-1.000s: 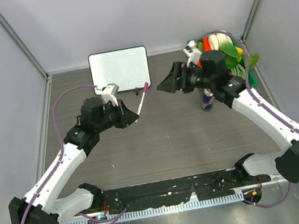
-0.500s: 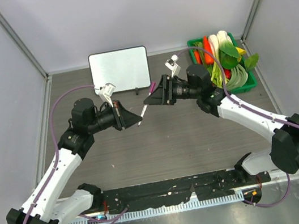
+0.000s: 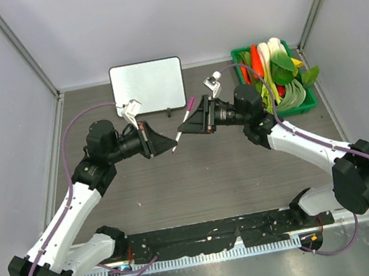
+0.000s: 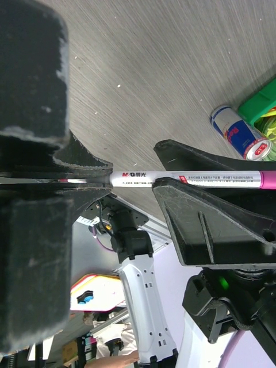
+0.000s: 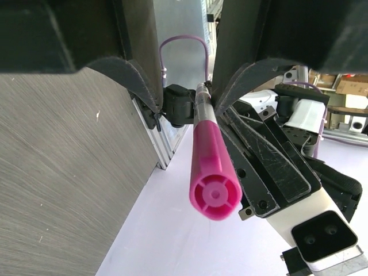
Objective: Write a sentence on the whiteboard
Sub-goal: Pass from the left arm to the right
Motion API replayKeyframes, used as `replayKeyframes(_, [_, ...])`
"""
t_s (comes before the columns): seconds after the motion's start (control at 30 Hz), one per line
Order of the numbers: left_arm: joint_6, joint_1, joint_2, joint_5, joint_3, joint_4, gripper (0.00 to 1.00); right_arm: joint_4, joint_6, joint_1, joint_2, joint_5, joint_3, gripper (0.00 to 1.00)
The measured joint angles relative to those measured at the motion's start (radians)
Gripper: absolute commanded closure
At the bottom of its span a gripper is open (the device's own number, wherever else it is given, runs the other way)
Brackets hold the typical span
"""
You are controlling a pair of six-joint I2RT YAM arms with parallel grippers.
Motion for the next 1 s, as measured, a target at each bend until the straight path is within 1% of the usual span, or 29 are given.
replayKeyframes(0.23, [-0.021, 0.0, 0.001, 0.013, -0.003, 0.022, 1.0, 0.059, 0.047, 0.0, 0.0, -0.01, -0.018, 0.58])
replayKeyframes(0.43, [-0.027, 0.0, 0.002, 0.02, -0.006, 0.038, 1.0, 0.081, 0.066, 0.005, 0.0, -0.021, -0.018, 0.61])
replayKeyframes(0.47, [-0.03, 0.0, 0.002, 0.021, -0.008, 0.04, 1.0, 0.081, 0.067, 0.007, 0.0, -0.023, -0.018, 0.64])
replayKeyframes(0.5, [-0.031, 0.0, 0.003, 0.021, -0.008, 0.042, 1.0, 0.081, 0.068, 0.007, 0.0, -0.023, -0.018, 0.65])
replayKeyframes(0.57, [-0.037, 0.0, 0.008, 0.021, -0.009, 0.042, 1.0, 0.081, 0.07, 0.008, 0.0, -0.026, -0.018, 0.72])
replayKeyframes(0.6, [-0.04, 0.0, 0.01, 0.021, -0.009, 0.042, 1.0, 0.081, 0.071, 0.009, 0.0, -0.026, -0.018, 0.83])
replayKeyframes(0.67, [-0.041, 0.0, 0.013, 0.02, -0.009, 0.042, 1.0, 0.081, 0.068, 0.011, 0.0, -0.027, -0.018, 0.98])
replayKeyframes(0.77, [-0.043, 0.0, 0.013, 0.02, -0.009, 0.041, 1.0, 0.072, 0.058, 0.011, 0.0, -0.028, -0.018, 0.99])
replayKeyframes(0.8, [-0.044, 0.0, 0.013, 0.02, -0.009, 0.04, 0.98, 0.069, 0.055, 0.011, 0.0, -0.028, -0.018, 0.99])
replayKeyframes(0.83, [-0.043, 0.0, 0.013, 0.019, -0.009, 0.038, 0.89, 0.065, 0.051, 0.011, -0.001, -0.027, -0.018, 0.99])
replayKeyframes(0.87, [-0.043, 0.0, 0.014, 0.016, -0.009, 0.034, 0.77, 0.06, 0.044, 0.011, -0.003, -0.024, -0.018, 0.99])
replayKeyframes(0.9, [-0.039, 0.0, 0.014, 0.015, -0.009, 0.031, 0.63, 0.053, 0.037, 0.011, -0.005, -0.023, -0.018, 0.99])
replayKeyframes(0.93, [-0.037, 0.0, 0.014, 0.008, -0.009, 0.027, 0.52, 0.044, 0.029, 0.011, -0.008, -0.017, -0.018, 0.99])
replayKeyframes(0.97, [-0.04, 0.0, 0.014, 0.002, -0.009, 0.023, 0.46, 0.022, 0.015, 0.011, -0.014, -0.012, -0.018, 0.99])
replayKeyframes(1.0, [-0.037, 0.0, 0.014, -0.002, -0.009, 0.021, 0.41, 0.005, 0.006, 0.011, -0.021, -0.007, -0.018, 0.98])
